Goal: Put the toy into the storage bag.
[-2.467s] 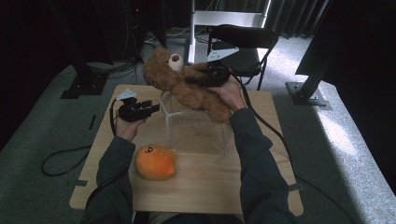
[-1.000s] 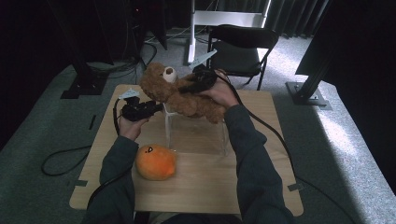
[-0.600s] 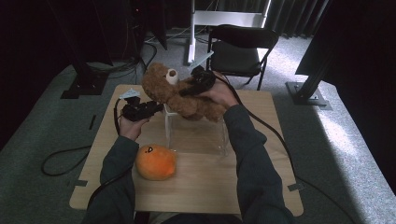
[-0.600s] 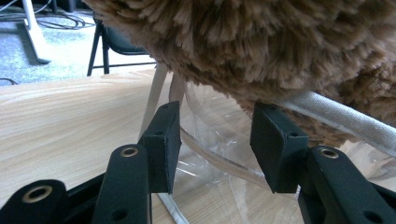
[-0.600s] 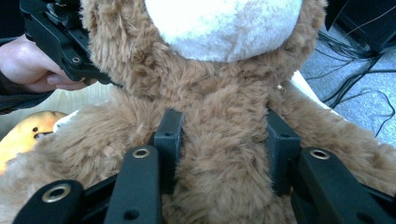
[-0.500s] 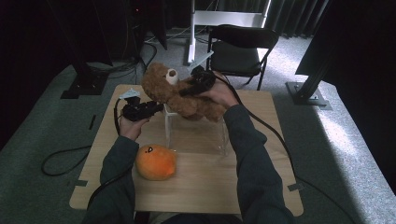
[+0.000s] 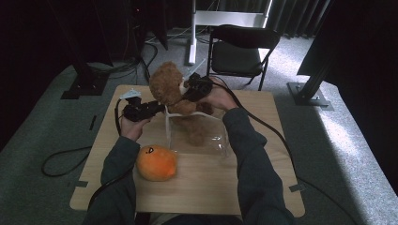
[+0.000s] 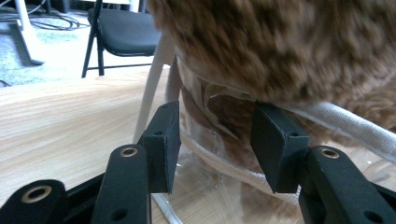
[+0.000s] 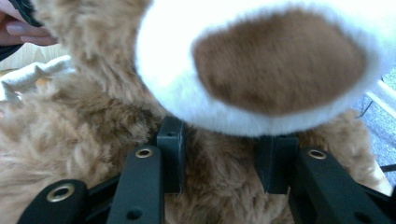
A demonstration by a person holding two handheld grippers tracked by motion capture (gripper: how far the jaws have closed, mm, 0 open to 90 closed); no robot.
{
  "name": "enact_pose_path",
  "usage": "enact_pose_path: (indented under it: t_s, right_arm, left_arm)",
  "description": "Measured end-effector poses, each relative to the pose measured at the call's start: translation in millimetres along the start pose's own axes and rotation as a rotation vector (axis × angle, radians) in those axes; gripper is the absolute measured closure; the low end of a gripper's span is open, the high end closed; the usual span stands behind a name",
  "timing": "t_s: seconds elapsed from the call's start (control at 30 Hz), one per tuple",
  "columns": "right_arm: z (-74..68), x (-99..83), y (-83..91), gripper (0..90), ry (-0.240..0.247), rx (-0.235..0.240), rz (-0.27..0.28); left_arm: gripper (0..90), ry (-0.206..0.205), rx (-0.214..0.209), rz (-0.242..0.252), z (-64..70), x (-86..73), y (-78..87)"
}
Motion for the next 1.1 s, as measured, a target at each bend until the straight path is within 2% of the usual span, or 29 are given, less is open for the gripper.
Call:
enact_pose_path:
  t_s: [0.1, 0.4, 0.7, 0.8, 0.93, 1.0, 1.1]
  right_arm:
    - [0.8, 3.0, 3.7, 60.9, -0.01, -0.003, 0.026]
    - [2.5, 5.2, 11.1, 59.2, -0.03, -0.005, 0.054]
    - [0.2, -4.3, 10.6, 53.6, -0.017, 0.008, 0.003]
    - [-0.4, -7.0, 10.9, 48.1, -0.019, 0.008, -0.012]
    - [0.9, -8.3, 13.1, 44.0, -0.039, 0.012, 0.018]
    - [4.0, -10.6, 15.2, 37.7, -0.055, -0.005, 0.024]
    - [5.3, -10.7, 16.4, 34.8, -0.049, -0.019, 0.021]
  left_arm:
    - [53.2, 0.005, -0.004, 0.001, -0.3, -0.3, 0.1]
    - [52.8, 0.004, -0.007, 0.003, 0.3, 0.1, -1.1]
    - [51.9, 0.009, -0.001, -0.004, -2.0, -2.9, -1.9]
    - [51.7, 0.009, -0.001, -0.003, -2.2, -3.1, -2.6]
    - [51.7, 0.003, 0.001, -0.006, -1.7, -2.7, -2.8]
    - [51.6, 0.005, 0.0, -0.006, -1.3, -2.7, -3.0]
    - [51.4, 0.008, -0.001, -0.005, -0.9, -2.5, -3.5]
Point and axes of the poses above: each handheld gripper's, and its own axes: y roughly backward along the jaws, x roughly out of its top, z roughly to its right, the point moved 9 cm from there along -y, roughly forward along the jaws, and after that the axes turned 9 degrees about y, right-handed, at the moved point
